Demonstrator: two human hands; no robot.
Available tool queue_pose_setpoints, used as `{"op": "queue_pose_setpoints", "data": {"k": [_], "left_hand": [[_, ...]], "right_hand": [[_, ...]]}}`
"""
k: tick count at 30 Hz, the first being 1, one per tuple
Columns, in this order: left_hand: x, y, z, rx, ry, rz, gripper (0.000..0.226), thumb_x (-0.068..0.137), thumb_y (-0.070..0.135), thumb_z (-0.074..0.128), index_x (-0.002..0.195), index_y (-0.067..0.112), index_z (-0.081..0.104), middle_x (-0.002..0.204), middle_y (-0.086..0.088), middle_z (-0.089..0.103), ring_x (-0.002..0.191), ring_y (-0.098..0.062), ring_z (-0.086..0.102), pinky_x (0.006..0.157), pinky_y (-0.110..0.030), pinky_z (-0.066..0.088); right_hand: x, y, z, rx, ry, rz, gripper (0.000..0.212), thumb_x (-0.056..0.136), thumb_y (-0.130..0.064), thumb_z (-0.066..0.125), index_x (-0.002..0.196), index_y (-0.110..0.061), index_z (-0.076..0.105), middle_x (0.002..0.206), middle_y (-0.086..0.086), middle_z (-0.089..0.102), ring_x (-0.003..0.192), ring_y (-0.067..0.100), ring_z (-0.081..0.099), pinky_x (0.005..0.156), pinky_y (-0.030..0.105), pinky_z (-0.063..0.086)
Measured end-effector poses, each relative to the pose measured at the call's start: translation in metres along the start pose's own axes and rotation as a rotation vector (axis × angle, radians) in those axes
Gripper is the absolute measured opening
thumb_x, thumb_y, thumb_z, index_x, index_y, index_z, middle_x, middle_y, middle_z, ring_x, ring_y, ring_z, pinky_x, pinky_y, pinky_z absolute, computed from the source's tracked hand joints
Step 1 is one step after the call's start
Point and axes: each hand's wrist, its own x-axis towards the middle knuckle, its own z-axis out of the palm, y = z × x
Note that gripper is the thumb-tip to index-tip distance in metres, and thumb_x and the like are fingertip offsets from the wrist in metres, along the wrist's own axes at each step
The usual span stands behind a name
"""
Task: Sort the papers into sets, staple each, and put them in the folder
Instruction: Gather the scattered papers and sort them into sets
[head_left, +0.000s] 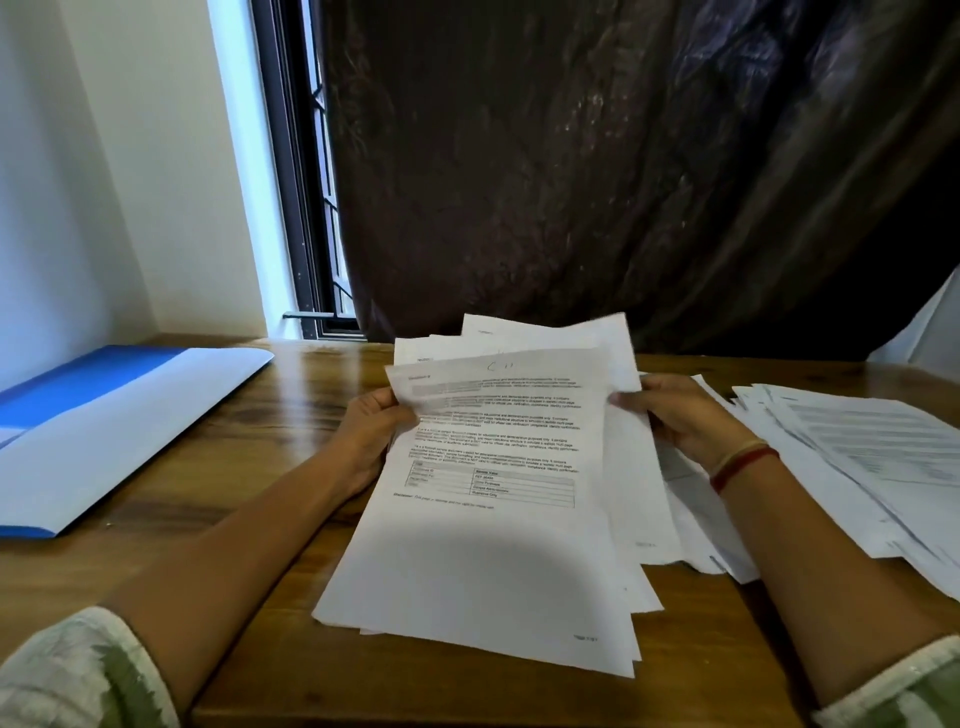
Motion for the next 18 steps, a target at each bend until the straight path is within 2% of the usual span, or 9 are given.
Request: {"op": "queue_pose_setpoints", "data": {"k": [4, 6, 9, 13, 16, 18], "left_hand": [[-0.003, 0.000, 0.000, 0.003, 0.006, -0.017, 0.033, 0.087, -0.013, 0.049, 0.114, -0.001, 0.062, 0.111, -0.024, 0.067, 0.100, -0.041, 0.065, 0.087, -0.054, 0.053], [-0.004, 0.000, 0.000, 0.012, 0.022, -0.009, 0.030, 0.087, -0.014, 0.049, 0.111, -0.002, 0.062, 0.108, -0.026, 0.067, 0.092, -0.038, 0.067, 0.077, -0.046, 0.058], [-0.007, -0.005, -0.003, 0.038, 0.053, -0.018, 0.027, 0.087, -0.014, 0.049, 0.107, -0.003, 0.063, 0.101, -0.024, 0.069, 0.081, -0.031, 0.071, 0.062, -0.036, 0.059], [-0.018, -0.017, -0.008, 0.027, 0.055, -0.055, 0.026, 0.087, -0.011, 0.052, 0.105, 0.002, 0.065, 0.096, -0.020, 0.072, 0.078, -0.031, 0.072, 0.058, -0.035, 0.058], [-0.019, -0.008, -0.006, -0.028, 0.018, -0.024, 0.029, 0.088, -0.011, 0.050, 0.109, 0.003, 0.065, 0.099, -0.022, 0.071, 0.084, -0.036, 0.070, 0.063, -0.039, 0.059], [-0.018, 0.002, -0.002, -0.042, -0.013, 0.008, 0.030, 0.087, -0.012, 0.049, 0.109, 0.002, 0.065, 0.101, -0.022, 0.071, 0.086, -0.036, 0.070, 0.068, -0.041, 0.059]], "right_hand": [[-0.003, -0.034, -0.018, 0.079, 0.305, -0.259, 0.011, 0.089, -0.013, 0.067, 0.099, -0.008, 0.066, 0.107, 0.012, 0.070, 0.092, 0.029, 0.066, 0.079, 0.036, 0.054], [-0.006, -0.060, -0.024, 0.013, 0.441, -0.386, 0.009, 0.093, -0.016, 0.062, 0.100, -0.011, 0.064, 0.108, 0.010, 0.068, 0.092, 0.026, 0.064, 0.075, 0.031, 0.051], [-0.012, -0.093, -0.024, -0.123, 0.575, -0.582, 0.015, 0.099, -0.019, 0.051, 0.105, -0.011, 0.061, 0.106, 0.005, 0.064, 0.091, 0.021, 0.061, 0.078, 0.029, 0.049], [-0.016, -0.116, -0.020, -0.250, 0.698, -0.854, 0.024, 0.102, -0.024, 0.042, 0.109, -0.005, 0.056, 0.100, 0.000, 0.057, 0.090, 0.012, 0.056, 0.073, 0.023, 0.046], [-0.023, -0.152, -0.027, -0.006, 0.661, -0.994, 0.014, 0.101, -0.024, 0.044, 0.096, -0.015, 0.053, 0.099, -0.004, 0.059, 0.089, 0.005, 0.059, 0.076, 0.018, 0.050], [-0.030, -0.172, -0.030, 0.191, 0.631, -1.009, 0.011, 0.101, -0.018, 0.045, 0.091, -0.022, 0.050, 0.097, -0.006, 0.059, 0.084, -0.005, 0.061, 0.074, 0.015, 0.050]]}}
